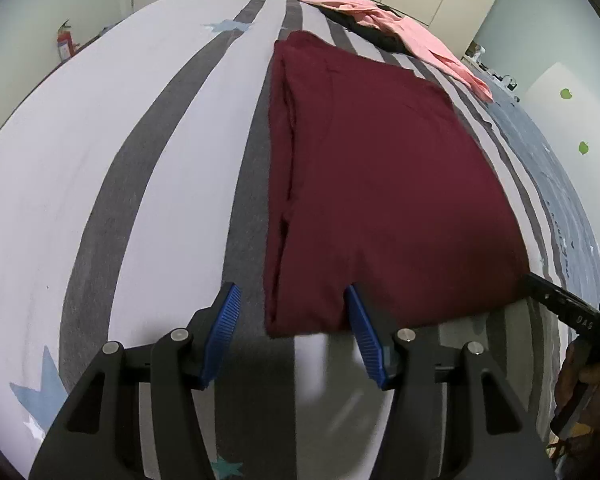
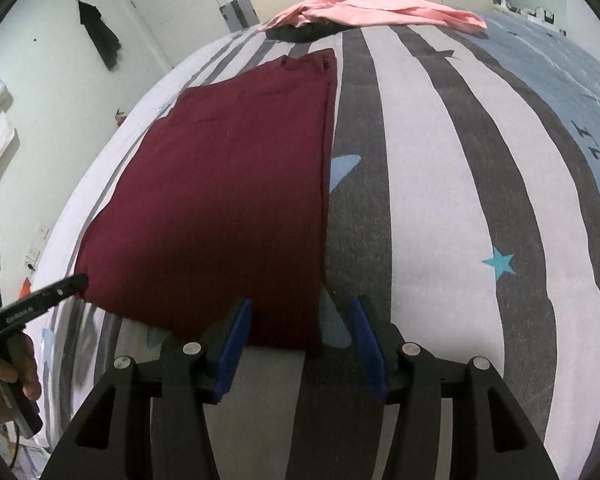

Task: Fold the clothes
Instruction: 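Open the left gripper and withdraw from the folded maroon shirt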

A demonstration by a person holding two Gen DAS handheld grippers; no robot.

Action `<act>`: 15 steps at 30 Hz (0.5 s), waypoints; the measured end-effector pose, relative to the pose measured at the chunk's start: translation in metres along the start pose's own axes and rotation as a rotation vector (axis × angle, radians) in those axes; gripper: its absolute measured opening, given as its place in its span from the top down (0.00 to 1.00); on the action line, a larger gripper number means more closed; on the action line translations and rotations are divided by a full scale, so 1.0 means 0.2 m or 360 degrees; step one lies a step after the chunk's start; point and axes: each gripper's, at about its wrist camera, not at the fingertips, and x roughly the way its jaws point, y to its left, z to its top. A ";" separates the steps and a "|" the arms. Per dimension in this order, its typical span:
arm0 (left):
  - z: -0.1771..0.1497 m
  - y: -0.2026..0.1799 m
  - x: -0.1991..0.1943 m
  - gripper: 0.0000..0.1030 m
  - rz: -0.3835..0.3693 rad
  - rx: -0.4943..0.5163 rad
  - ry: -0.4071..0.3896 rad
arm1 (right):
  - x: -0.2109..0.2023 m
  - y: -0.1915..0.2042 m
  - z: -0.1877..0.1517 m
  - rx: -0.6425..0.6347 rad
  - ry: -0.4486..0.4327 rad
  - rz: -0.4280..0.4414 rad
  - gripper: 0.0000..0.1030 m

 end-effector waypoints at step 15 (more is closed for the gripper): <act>-0.02 0.00 0.01 0.58 -0.0061 0.0046 -0.0046 | 0.03 0.04 -0.02 0.0012 -0.0036 0.0083 0.43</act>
